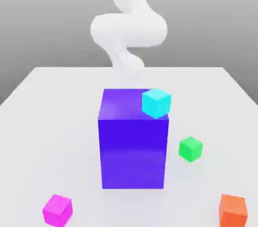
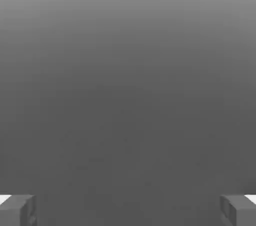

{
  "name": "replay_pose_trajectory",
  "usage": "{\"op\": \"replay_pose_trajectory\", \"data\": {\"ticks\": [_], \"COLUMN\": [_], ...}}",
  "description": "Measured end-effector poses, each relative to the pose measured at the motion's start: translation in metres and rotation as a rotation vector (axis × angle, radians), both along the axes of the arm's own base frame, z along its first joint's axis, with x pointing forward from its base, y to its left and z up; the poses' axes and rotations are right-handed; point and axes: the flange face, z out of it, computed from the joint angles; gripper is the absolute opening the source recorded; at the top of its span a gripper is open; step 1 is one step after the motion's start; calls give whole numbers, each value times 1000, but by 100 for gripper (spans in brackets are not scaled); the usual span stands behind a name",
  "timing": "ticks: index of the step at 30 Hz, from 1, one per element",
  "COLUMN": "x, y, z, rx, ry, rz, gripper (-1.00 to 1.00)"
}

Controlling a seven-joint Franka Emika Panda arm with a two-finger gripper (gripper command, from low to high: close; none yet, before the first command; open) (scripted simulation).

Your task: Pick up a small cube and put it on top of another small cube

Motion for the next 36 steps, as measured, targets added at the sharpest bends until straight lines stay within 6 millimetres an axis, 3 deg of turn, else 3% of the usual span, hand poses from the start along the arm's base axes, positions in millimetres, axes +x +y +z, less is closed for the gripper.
{"op": "replay_pose_trajectory", "data": {"ticks": [8, 17, 27, 36], "x": [-3, 18, 63, 105], "y": [-72, -143, -192, -200], "z": [-13, -65, -166, -288], "rx": [-249, -497, -736, -910], "ry": [23, 85, 175, 243], "rz": [267, 595, 1035, 1518], "gripper": [0, 0, 0, 0]}}
